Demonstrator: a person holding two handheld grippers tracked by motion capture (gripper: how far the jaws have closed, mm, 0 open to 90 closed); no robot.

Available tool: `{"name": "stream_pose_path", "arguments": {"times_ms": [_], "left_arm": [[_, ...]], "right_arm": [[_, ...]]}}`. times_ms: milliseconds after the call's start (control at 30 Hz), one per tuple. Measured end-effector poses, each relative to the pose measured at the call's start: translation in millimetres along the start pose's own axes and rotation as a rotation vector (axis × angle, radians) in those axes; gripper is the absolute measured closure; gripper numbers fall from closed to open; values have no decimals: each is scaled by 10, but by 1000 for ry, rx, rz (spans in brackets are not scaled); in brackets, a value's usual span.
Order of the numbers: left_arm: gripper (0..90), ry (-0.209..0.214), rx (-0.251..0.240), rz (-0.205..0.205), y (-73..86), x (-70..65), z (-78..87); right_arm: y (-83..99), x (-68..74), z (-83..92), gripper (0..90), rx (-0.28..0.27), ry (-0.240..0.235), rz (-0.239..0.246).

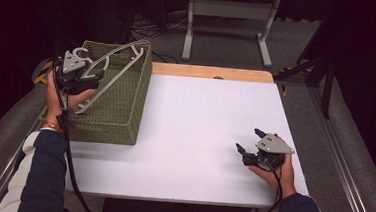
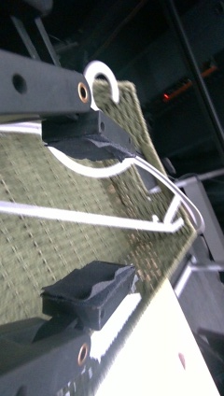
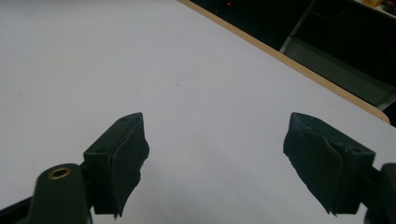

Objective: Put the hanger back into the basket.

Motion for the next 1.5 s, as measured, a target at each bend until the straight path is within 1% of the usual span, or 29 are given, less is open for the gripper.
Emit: {"name": "stream_pose_path", "arguments": {"times_ms": [33,67,100,200,267,333,367,400,467,500,600,733,800,867,933,1000,1067,1100,1133,1200,1233,1267,1300,1333,1500], "left_arm": [[357,7,-14,-4,-24,-35,10],[345,7,-14,-4,-24,-35,10],[345,17,-31,-5,-53,-77,21],[296,39,-69,-18,-114,-187,53],[254,61,-95,-19,-153,-284,77],[216,83,-126,-37,-197,-398,104],[206,105,-145,-42,-226,-483,124],[184,105,-145,-42,-226,-483,124],[172,128,-166,-69,-271,-614,157],[162,141,-177,-73,-290,-670,170],[131,174,-206,-95,-339,-835,212],[113,235,-248,-118,-395,-1081,286],[107,247,-253,-134,-401,-1166,305],[101,267,-263,-153,-404,-1290,322],[97,298,-268,-162,-398,-1408,334],[95,317,-276,-168,-385,-1518,342],[91,355,-286,-178,-357,-1681,348],[90,355,-286,-178,-357,-1681,348],[90,373,-285,-186,-339,-1745,349],[81,393,-282,-193,-305,-1839,347],[80,405,-278,-200,-277,-1894,347],[81,409,-277,-212,-250,-1935,346],[80,409,-277,-212,-250,-1935,346],[80,424,-275,-212,-217,-1987,347],[81,441,-272,-219,-95,-2108,350]], "right_arm": [[-5,8,1,208,-1,-2,-1],[-5,8,1,208,-1,-2,-1],[-7,16,3,208,-1,-6,-2],[-20,38,8,208,-3,-19,-21],[-34,57,16,208,-6,-25,-33],[-45,83,31,208,-7,-36,-49],[-48,97,36,208,-6,-40,-50],[-48,97,36,208,-6,-40,-50],[-70,144,64,208,-8,-52,-61],[-78,152,70,208,-10,-50,-63],[-98,206,98,208,-12,-69,-80],[-116,272,129,207,-16,-81,-77],[-126,291,138,207,-20,-82,-69],[-134,308,146,202,-22,-84,-70],[-136,322,152,198,-23,-85,-69],[-143,330,159,195,-25,-84,-70],[-152,341,168,195,-29,-87,-70],[-152,341,168,195,-29,-87,-70],[-155,347,173,194,-29,-86,-68],[-162,353,175,192,-32,-83,-70],[-164,357,175,191,-33,-82,-67],[-166,362,177,190,-34,-81,-62],[-169,365,177,190,-36,-76,-58],[-169,365,177,190,-36,-76,-58],[-179,407,177,190,-40,-80,-49]]}}
Point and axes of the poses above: each handheld gripper's, and its own axes: z roughly backward along the jaws, y roughly out of its underside, x roughly to its left, the point moved 9 cm from there along -z, roughly forward along the jaws, and after that the axes turned 10 degrees about y, right-handed, at the moved point
